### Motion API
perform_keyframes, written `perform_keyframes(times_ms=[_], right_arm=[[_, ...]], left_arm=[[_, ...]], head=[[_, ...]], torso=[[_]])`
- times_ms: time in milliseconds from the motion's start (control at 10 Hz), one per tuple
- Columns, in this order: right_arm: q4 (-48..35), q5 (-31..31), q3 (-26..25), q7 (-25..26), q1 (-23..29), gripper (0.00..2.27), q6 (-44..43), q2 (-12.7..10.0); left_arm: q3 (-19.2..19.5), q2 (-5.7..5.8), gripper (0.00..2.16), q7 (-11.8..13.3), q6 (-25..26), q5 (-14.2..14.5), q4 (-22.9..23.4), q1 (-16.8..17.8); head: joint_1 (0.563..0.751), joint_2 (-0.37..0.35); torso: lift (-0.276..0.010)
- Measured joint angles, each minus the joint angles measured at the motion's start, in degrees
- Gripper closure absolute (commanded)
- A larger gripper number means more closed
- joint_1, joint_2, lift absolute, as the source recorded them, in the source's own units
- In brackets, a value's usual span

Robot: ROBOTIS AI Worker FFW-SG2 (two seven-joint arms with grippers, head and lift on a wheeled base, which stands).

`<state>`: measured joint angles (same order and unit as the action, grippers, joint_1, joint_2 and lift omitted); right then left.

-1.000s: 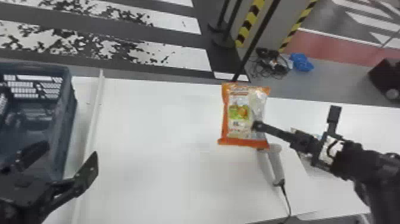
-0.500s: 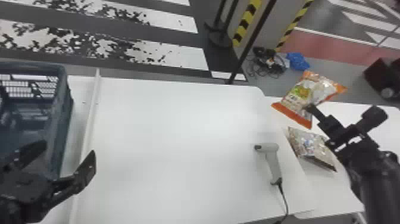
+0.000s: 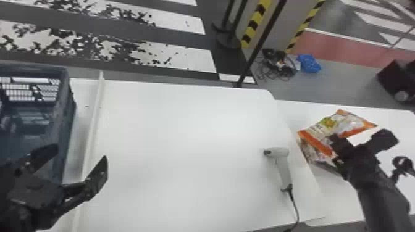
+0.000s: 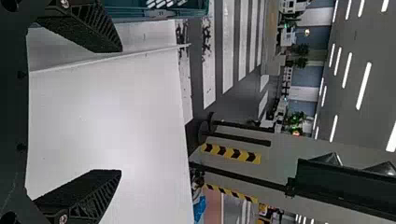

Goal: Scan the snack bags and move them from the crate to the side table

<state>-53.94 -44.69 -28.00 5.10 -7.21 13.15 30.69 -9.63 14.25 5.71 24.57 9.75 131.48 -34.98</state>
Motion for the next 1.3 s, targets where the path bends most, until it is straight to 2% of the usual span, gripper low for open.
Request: perform_keyframes(times_ms=[100, 200, 300, 600, 900, 1000, 1100, 1300], right_arm=[[0.14, 0.71, 0.78, 1.87, -0.16, 1.52, 2.18, 0.08], [0.02, 1.41, 1.35, 3.34, -0.4, 0.39, 5.04, 0.24], [-0.88, 2.03, 1.62, 4.59, -0.18, 0.0, 6.91, 0.24], [-12.58, 1.27, 0.47, 8.69, 7.5, 0.05, 7.56, -0.83], [-37.14, 3.34, -1.38, 9.22, 19.63, 0.08, 11.92, -4.3], [-45.59, 6.97, 0.2, 9.21, 23.93, 0.08, 11.52, -5.88], [-52.86, 11.55, 3.82, 9.22, 28.83, 0.09, 5.92, -7.46], [-63.06, 15.7, 11.01, 7.96, 36.06, 0.09, -0.27, -10.61]], left_arm=[[-0.04, 0.06, 0.07, 0.05, -0.01, 0.0, 0.0, 0.0], [-0.09, 0.07, 0.07, 0.09, -0.01, 0.0, 0.0, 0.01], [-0.27, 0.03, 0.07, 0.09, -0.01, -0.01, 0.02, 0.1], [-1.06, -0.21, 0.07, -0.19, 0.0, -0.48, 0.37, 0.34], [-2.22, -0.32, 0.07, -0.7, 0.89, -1.56, 2.15, 0.54], [-2.45, -0.3, 0.07, -1.04, 1.49, -1.86, 3.05, 0.28], [-2.48, -0.29, 0.07, -1.68, 1.7, -1.95, 3.62, 0.05], [-2.24, -0.31, 0.07, -4.48, 1.7, -2.66, 3.8, -0.23]], head=[[0.695, -0.35], [0.695, -0.35], [0.695, -0.35], [0.695, -0.35], [0.695, -0.35], [0.695, -0.35], [0.695, -0.35], [0.695, -0.35]], torso=[[-0.087], [-0.087], [-0.087], [-0.087], [-0.087], [-0.087], [-0.087], [-0.087]])
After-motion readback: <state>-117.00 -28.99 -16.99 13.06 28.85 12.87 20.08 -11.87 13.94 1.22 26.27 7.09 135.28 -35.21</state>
